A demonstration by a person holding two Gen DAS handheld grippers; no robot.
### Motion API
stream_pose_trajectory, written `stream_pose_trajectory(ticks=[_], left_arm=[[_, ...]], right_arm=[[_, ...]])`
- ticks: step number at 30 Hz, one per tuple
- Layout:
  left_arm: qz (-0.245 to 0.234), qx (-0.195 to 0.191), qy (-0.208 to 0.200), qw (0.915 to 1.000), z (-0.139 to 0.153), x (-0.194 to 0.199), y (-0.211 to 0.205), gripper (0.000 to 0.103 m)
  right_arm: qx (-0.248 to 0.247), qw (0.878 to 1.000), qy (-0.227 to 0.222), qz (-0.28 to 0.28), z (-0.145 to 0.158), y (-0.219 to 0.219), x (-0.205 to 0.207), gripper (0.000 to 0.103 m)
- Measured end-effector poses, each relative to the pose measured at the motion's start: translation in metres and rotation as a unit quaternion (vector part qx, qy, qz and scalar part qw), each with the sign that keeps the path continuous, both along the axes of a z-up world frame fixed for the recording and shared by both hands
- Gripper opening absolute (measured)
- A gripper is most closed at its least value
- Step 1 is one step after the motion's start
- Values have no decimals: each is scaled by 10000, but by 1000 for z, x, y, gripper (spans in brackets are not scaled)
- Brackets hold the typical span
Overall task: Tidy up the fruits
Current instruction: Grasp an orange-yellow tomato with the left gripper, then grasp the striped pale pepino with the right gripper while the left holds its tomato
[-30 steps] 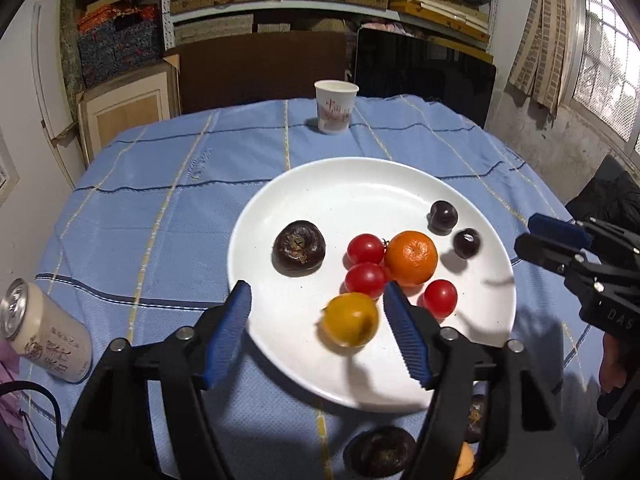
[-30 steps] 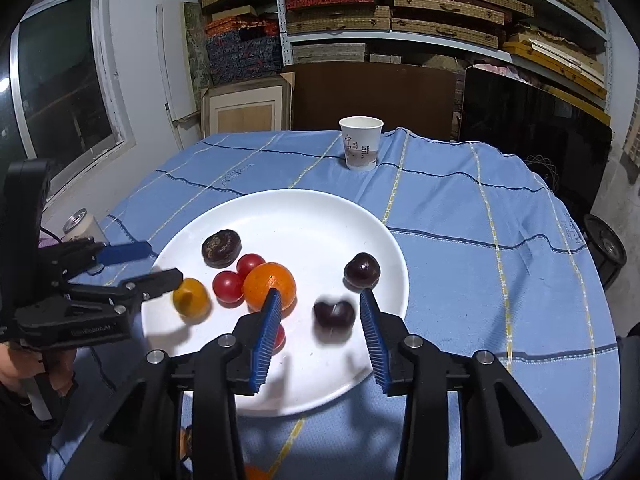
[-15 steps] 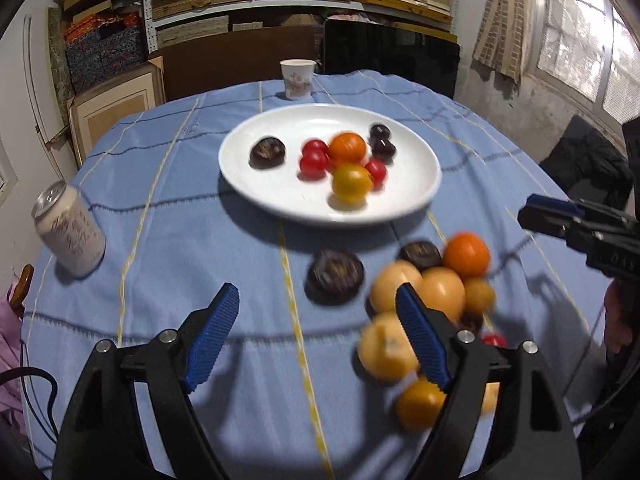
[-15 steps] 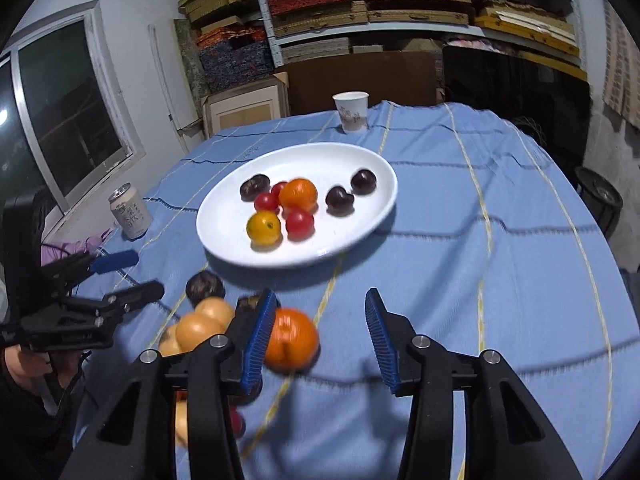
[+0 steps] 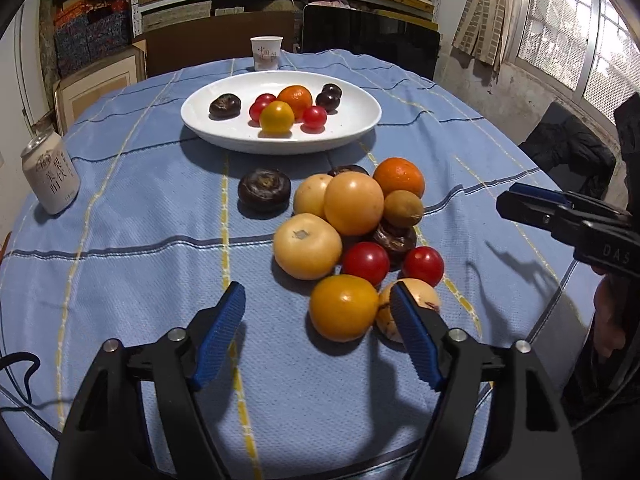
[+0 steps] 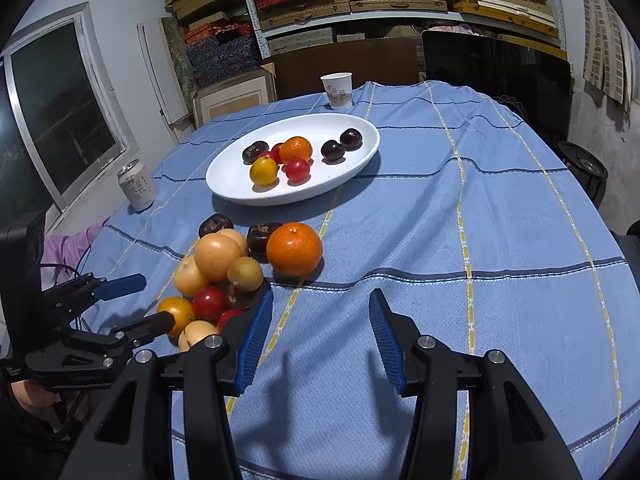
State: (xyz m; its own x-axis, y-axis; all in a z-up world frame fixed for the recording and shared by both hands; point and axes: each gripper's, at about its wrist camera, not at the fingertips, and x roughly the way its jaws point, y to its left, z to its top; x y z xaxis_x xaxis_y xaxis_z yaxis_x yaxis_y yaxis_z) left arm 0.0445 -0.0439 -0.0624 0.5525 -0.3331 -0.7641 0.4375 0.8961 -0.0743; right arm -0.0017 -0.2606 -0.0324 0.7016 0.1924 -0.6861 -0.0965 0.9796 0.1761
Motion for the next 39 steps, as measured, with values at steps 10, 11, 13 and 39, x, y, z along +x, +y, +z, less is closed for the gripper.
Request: stream_pose_trajectory(ticks=[10,11,13,39], left_arm=[[133,326,90,9993,-13,4,1,51],[134,260,100,9995,-12,4,3,51],[113,215,120,9996,-13,5,4,51],[332,-179,-74,9993,-8,2,24,37]], right_arm=[[-94,9999,-92,65,3,2,-6,51],[-81,9999,-84,72,3,2,-5,51],[-69,9999,-54,96,2,3,-5,51],[-47,9876,60,1569,-7,69,-23,51]])
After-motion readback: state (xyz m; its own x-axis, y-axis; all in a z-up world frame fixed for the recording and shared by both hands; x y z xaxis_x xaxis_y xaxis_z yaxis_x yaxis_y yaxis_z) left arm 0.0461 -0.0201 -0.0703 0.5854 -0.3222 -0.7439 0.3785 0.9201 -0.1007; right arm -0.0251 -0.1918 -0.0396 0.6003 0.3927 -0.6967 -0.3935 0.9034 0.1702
